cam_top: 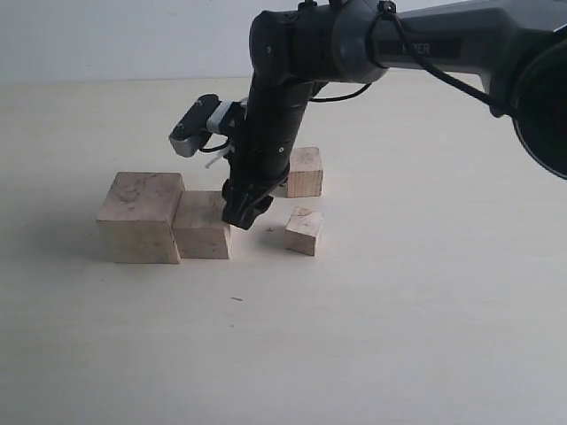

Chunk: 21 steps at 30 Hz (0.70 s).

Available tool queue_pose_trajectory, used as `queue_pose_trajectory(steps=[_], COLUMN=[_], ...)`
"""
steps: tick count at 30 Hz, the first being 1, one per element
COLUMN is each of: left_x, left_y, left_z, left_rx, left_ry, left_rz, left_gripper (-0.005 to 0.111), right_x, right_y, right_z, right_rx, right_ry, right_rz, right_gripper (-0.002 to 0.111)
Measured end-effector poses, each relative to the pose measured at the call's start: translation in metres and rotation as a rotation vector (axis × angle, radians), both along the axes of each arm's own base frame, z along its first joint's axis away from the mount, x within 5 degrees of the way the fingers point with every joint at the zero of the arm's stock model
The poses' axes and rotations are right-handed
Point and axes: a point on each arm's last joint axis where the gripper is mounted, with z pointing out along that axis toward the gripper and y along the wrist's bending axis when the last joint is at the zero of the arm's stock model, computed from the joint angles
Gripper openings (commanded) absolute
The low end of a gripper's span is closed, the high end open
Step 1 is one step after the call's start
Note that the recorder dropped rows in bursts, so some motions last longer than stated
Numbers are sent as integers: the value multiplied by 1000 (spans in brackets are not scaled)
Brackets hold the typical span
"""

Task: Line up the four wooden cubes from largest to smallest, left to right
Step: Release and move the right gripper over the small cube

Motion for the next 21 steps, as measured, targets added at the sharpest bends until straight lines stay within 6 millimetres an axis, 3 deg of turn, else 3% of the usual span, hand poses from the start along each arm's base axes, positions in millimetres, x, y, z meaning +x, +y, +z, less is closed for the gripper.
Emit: queue_pose_trajectory(steps=[6, 11, 14, 17, 21], left_x=[0, 0, 0, 0, 0], left_y=[0, 0, 0, 0, 0], left_z=[0, 0, 0, 0, 0], left_rx=[0, 0, 0, 0, 0], left_ry=[0, 0, 0, 0, 0], left_rz=[0, 0, 0, 0, 0], left_gripper=[0, 0, 0, 0, 0], right_x=[1, 1, 2, 4, 13], right_y=[-3, -11, -19, -34, -43], right_z=[2, 36, 60, 86, 92], right_rx=[-30, -39, -53, -86, -105], right_ry=[-16, -80, -128, -178, -274], right_rz=[11, -66, -192, -504, -736], right_gripper=[47, 47, 47, 47, 60])
